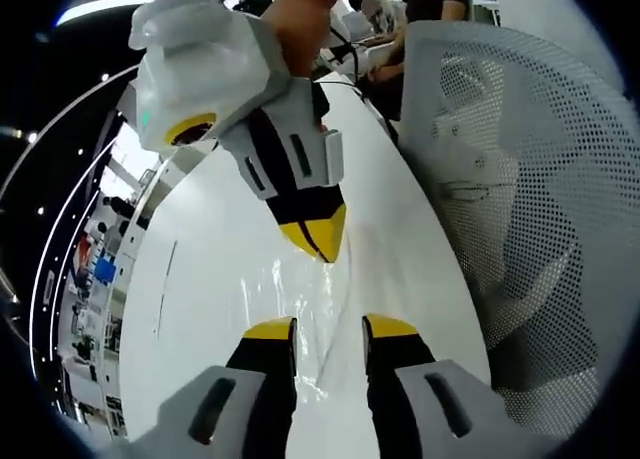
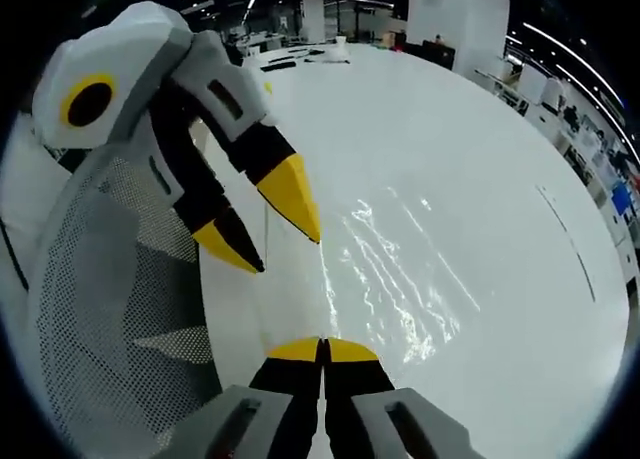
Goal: Open the resealable bag by pulling the two sides of the seal apart until the entire bag opening is separated and visibly accessible.
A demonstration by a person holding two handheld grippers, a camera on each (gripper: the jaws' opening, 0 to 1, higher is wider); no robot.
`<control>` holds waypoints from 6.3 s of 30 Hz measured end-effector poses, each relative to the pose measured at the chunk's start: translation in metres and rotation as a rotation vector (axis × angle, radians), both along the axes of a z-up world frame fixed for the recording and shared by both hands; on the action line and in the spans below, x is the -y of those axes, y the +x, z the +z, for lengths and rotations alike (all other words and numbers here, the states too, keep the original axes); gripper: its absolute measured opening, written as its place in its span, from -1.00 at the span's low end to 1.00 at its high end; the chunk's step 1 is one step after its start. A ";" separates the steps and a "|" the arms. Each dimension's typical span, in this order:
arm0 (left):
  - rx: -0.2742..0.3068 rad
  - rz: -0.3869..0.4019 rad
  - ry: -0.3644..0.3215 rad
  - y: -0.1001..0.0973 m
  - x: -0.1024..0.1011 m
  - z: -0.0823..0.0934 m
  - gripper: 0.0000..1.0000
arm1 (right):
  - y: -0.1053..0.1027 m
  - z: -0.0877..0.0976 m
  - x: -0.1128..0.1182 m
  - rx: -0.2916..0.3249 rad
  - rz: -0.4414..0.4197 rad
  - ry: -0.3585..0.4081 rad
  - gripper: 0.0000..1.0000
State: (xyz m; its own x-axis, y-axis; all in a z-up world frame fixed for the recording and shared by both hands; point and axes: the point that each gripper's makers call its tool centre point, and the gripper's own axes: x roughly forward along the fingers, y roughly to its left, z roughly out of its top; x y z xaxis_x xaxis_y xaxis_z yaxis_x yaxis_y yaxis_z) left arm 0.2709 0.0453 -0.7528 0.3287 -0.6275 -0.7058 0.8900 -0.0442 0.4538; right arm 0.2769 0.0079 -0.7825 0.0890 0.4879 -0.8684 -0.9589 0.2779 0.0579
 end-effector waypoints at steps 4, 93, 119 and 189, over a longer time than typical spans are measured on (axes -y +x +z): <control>0.016 -0.022 -0.013 -0.004 0.005 0.005 -0.59 | 0.000 0.000 0.000 -0.003 -0.008 -0.002 -1.00; -0.036 0.010 0.038 0.007 0.012 0.002 -1.00 | 0.068 0.095 -0.020 0.437 -0.214 0.283 -1.00; 0.018 0.089 0.019 0.023 -0.002 0.000 -0.99 | 0.068 0.061 -0.009 0.370 -0.221 0.196 -1.00; -0.076 0.303 -0.057 0.019 -0.046 -0.013 -1.00 | 0.073 0.007 0.008 0.321 -0.189 0.191 -0.25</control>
